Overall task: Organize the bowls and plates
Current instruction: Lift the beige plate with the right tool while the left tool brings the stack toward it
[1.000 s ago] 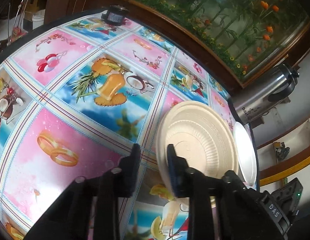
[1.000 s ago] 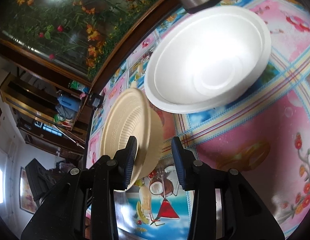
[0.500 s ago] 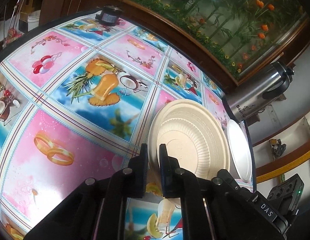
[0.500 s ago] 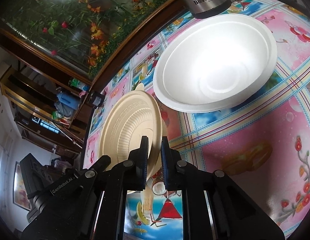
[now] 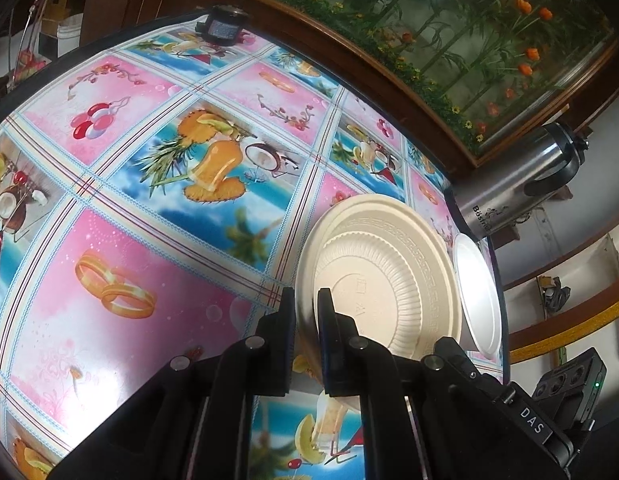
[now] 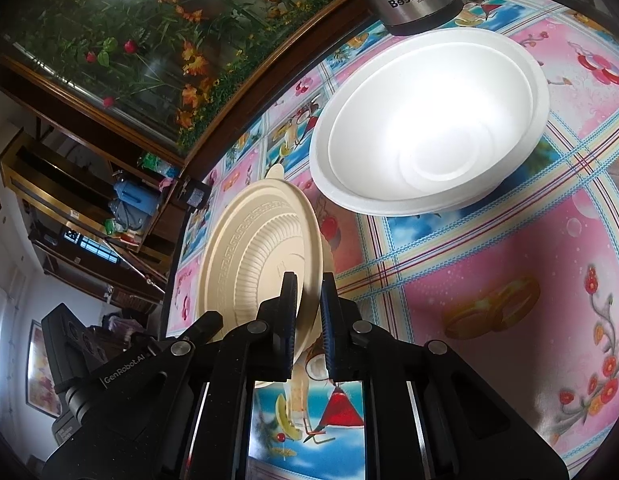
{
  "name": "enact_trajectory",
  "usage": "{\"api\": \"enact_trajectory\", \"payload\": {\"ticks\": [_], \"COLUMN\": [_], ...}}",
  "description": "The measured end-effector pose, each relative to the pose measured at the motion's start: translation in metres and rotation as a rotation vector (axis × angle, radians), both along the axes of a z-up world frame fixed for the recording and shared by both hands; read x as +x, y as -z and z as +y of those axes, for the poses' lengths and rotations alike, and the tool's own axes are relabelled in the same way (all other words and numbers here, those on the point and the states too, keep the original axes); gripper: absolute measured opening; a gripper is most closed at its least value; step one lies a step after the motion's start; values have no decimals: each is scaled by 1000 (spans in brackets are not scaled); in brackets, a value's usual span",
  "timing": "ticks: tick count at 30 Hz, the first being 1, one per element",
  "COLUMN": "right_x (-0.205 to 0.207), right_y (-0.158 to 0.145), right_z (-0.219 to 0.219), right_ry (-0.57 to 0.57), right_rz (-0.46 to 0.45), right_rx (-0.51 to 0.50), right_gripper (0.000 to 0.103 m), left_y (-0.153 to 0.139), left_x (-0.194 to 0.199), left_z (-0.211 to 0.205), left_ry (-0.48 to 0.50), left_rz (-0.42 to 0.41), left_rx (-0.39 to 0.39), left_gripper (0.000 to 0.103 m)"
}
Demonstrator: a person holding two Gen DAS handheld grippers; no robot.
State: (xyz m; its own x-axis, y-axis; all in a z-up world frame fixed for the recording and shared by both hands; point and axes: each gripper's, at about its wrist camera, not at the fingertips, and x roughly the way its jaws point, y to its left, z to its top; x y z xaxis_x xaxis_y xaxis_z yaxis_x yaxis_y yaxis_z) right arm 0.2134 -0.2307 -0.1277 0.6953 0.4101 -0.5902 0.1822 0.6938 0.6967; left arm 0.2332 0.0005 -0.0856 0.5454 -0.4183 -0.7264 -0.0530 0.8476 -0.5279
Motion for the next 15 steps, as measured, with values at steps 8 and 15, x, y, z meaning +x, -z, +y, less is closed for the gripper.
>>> {"api": "enact_trajectory", "payload": {"ticks": [8, 15], "right_x": [-5, -23], "right_y": [1, 7], "right_z": [-6, -10], "right_ry": [9, 11], "right_rz": [32, 64], "right_rx": [31, 83], "right_gripper": [10, 10], "left_y": [-3, -5], "left_x": [-10, -36], "left_z": [-8, -13], "left_ry": [24, 68], "left_rz": [5, -5], "left_rx": [50, 121], "left_gripper": [9, 10]}}
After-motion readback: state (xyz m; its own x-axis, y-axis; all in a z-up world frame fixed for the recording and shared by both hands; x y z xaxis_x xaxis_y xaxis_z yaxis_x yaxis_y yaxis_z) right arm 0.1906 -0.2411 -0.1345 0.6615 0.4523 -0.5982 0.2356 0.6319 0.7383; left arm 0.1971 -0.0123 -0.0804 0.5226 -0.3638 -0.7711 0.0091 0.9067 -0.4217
